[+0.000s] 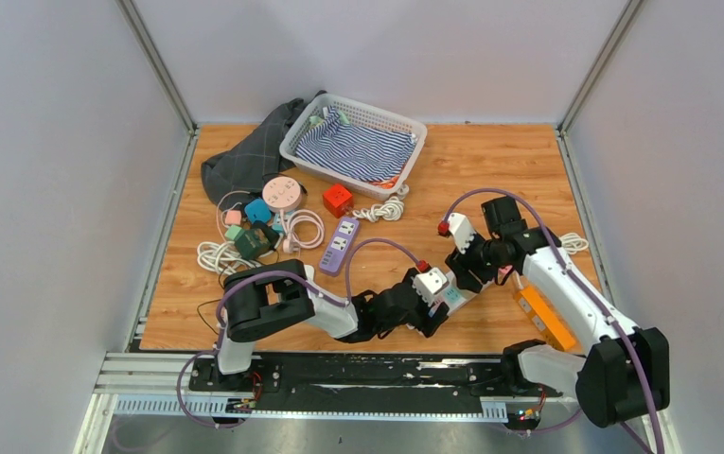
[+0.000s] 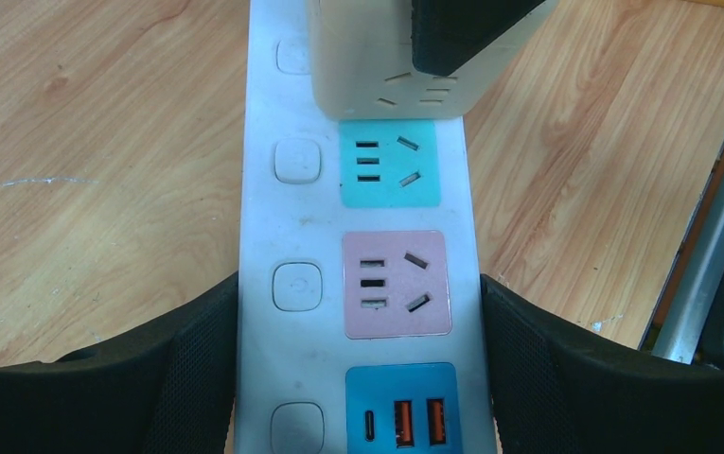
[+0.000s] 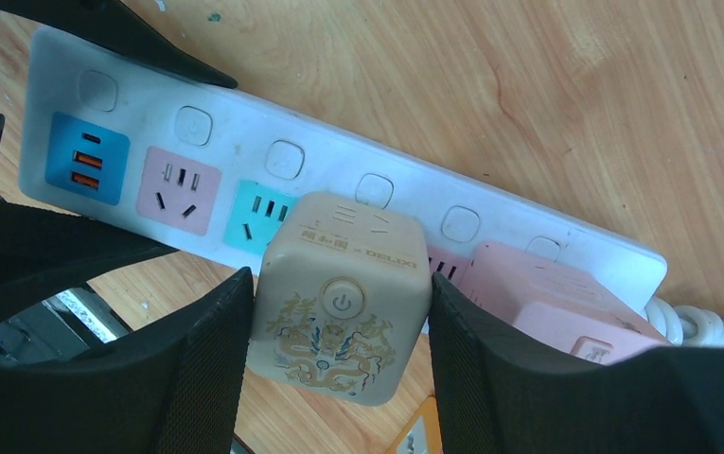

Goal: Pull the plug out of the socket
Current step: Remove the plug from the socket.

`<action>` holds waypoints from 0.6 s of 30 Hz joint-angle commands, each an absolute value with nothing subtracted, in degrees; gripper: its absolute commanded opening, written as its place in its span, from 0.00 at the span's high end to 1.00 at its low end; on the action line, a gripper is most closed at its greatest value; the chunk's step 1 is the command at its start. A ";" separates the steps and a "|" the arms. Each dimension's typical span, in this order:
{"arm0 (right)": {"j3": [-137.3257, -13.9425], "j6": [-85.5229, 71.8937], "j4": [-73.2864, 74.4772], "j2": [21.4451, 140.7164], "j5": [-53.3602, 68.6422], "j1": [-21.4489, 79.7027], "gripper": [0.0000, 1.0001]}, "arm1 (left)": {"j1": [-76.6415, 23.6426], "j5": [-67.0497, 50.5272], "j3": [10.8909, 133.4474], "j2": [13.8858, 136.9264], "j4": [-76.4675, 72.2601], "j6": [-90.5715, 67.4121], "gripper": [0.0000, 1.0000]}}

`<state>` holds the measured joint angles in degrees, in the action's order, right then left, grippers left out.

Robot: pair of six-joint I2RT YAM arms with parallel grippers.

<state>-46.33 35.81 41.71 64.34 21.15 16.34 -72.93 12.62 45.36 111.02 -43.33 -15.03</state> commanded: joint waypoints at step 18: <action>-46.47 43.75 50.61 61.95 36.65 17.22 1.00 | -71.46 11.35 44.41 112.34 -40.87 -16.17 1.00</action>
